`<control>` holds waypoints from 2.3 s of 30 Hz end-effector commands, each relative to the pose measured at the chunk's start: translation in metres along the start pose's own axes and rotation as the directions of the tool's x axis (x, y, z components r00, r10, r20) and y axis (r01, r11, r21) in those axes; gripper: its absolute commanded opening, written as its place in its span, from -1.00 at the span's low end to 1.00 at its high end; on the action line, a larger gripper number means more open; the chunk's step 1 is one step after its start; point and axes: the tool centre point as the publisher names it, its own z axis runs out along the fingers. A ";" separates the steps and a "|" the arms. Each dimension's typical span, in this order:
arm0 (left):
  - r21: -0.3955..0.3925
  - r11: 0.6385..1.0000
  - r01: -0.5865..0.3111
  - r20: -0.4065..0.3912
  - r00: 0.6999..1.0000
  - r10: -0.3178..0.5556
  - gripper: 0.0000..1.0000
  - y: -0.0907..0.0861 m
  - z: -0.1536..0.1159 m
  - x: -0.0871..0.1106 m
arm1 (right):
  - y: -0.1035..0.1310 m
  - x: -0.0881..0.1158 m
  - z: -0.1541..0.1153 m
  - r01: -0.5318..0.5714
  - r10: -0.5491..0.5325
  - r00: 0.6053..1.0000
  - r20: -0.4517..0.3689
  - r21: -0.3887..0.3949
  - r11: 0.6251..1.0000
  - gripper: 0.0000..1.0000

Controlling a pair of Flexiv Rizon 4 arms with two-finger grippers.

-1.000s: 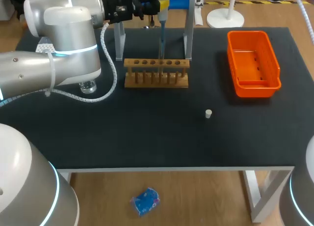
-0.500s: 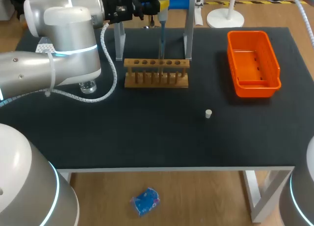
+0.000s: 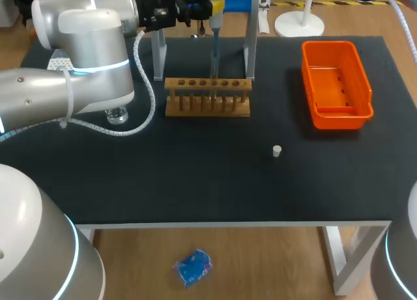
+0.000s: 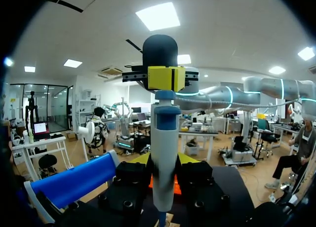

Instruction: Invert the test tube, pick up the pipette, mount the tip to pipette, aspirate from beaker and dispense into the tube, eject the tip, return the pipette, and cap with the stopper.

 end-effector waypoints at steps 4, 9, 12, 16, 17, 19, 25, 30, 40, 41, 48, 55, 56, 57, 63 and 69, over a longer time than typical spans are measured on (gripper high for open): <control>0.005 1.000 -0.001 0.004 1.000 0.001 -1.00 -0.004 0.000 0.000 | -0.007 -0.001 0.001 -0.004 0.004 1.000 -0.004 -0.002 1.000 -1.00; 0.005 1.000 -0.001 0.004 1.000 0.001 -1.00 -0.004 0.000 0.000 | -0.007 0.000 0.003 -0.007 0.007 1.000 -0.007 -0.002 1.000 -1.00; 0.005 1.000 -0.001 0.004 1.000 0.001 -1.00 -0.004 0.000 0.000 | -0.007 0.000 0.003 -0.008 0.008 1.000 -0.008 -0.001 1.000 -1.00; 0.005 1.000 -0.001 0.004 1.000 0.001 -1.00 -0.004 0.000 0.000 | -0.007 0.000 0.003 -0.008 0.008 1.000 -0.006 0.000 1.000 -1.00; 0.005 1.000 -0.001 0.004 1.000 0.001 -1.00 -0.004 0.000 0.000 | -0.006 0.000 0.003 -0.007 0.007 1.000 -0.006 0.000 1.000 -1.00; 0.005 1.000 -0.001 0.004 1.000 0.001 -1.00 -0.004 0.000 0.000 | -0.005 0.000 0.003 -0.005 0.005 1.000 -0.005 0.001 1.000 -1.00; 0.005 1.000 -0.001 0.004 1.000 0.001 -1.00 -0.004 0.000 0.000 | -0.005 0.001 0.003 -0.005 0.005 1.000 -0.003 0.001 1.000 -1.00; 0.005 1.000 -0.001 0.004 1.000 0.001 -1.00 -0.004 0.000 0.000 | -0.004 0.001 0.002 -0.002 0.002 1.000 -0.001 0.000 1.000 -1.00; 0.005 1.000 -0.001 0.004 1.000 0.001 -1.00 -0.004 0.000 0.000 | 0.007 -0.002 -0.004 0.025 -0.025 1.000 0.010 0.011 1.000 -1.00; 0.005 1.000 -0.001 0.004 1.000 0.001 -1.00 -0.004 0.000 0.000 | 0.009 -0.002 -0.004 0.028 -0.028 1.000 0.010 0.011 1.000 -1.00; 0.005 1.000 -0.001 0.004 1.000 0.001 -1.00 -0.004 0.000 0.000 | 0.017 -0.003 -0.008 0.049 -0.049 0.999 0.015 0.019 0.999 -1.00; 0.005 1.000 -0.001 0.004 1.000 0.001 -1.00 -0.004 0.000 0.000 | 0.027 -0.004 -0.013 0.070 -0.071 0.997 0.021 0.026 0.997 -1.00; 0.005 1.000 -0.001 0.004 1.000 0.001 -1.00 -0.004 0.000 0.000 | 0.028 -0.005 -0.014 0.072 -0.073 0.997 0.021 0.027 0.997 -1.00; 0.005 1.000 -0.001 0.004 1.000 0.001 -1.00 -0.004 0.000 0.000 | 0.030 -0.005 -0.014 0.076 -0.076 0.997 0.020 0.027 0.997 -1.00; 0.005 1.000 -0.001 0.004 1.000 0.001 -1.00 -0.004 0.000 0.000 | 0.038 -0.001 -0.026 0.080 -0.082 0.996 0.035 0.045 0.996 1.00; 0.005 1.000 -0.001 0.004 1.000 0.001 -1.00 -0.004 0.000 0.000 | 0.032 0.014 -0.052 0.050 -0.056 0.995 0.088 0.078 0.996 1.00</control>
